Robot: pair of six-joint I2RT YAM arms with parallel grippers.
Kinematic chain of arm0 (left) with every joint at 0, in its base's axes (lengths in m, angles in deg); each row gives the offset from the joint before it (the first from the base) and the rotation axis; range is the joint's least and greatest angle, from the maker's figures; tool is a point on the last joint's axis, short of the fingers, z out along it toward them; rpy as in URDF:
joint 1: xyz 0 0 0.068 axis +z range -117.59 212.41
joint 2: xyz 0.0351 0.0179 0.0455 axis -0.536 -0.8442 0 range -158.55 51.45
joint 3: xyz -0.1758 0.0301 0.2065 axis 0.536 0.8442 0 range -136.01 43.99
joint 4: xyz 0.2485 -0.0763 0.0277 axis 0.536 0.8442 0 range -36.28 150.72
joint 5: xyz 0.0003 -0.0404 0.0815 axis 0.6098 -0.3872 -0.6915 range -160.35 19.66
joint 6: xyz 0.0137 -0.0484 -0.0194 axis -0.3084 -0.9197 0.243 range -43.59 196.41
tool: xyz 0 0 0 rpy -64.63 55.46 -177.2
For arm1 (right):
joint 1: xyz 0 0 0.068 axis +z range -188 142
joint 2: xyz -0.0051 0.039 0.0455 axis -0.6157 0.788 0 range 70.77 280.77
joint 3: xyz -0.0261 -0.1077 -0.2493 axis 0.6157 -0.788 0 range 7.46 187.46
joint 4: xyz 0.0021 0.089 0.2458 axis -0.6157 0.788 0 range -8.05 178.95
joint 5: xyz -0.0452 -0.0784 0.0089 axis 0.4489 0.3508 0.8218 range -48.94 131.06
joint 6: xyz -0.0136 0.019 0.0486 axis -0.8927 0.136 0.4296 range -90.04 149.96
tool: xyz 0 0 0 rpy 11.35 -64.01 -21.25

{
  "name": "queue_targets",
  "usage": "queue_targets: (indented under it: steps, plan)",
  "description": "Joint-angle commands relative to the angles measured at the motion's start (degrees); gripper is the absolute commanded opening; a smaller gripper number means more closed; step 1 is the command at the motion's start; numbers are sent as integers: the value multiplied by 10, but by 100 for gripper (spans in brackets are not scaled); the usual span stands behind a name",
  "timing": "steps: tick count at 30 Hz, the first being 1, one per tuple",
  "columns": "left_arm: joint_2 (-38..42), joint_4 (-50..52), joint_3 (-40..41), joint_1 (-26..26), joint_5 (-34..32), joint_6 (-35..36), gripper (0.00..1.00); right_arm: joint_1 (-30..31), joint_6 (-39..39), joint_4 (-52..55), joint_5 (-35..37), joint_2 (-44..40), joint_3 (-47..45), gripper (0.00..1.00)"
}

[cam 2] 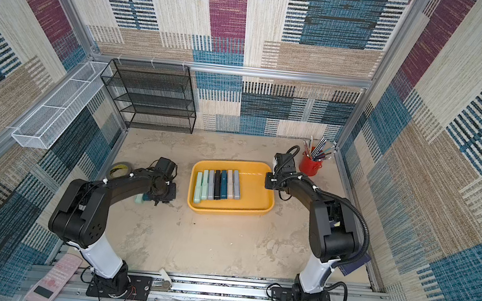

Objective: Put the pruning pliers into the storage box
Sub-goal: Adjust the storage box at the center of the board.

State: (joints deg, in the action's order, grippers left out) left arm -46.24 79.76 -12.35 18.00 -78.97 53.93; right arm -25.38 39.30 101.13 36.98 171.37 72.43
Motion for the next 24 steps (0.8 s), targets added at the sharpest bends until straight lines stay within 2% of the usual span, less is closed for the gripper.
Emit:
queue_targets:
  steps: [1,10,19,24]
  plan:
    - [15,8,1,0,5,5,19,-1,19,-22,-7,-2,-1,6]
    - [70,30,-24,-14,22,10,15,-1,75,-46,-15,-25,-39,4]
    - [75,61,-113,-67,23,22,15,2,225,-109,0,-92,-132,6]
    - [53,62,-167,-103,35,28,15,25,287,-126,18,-124,-170,8]
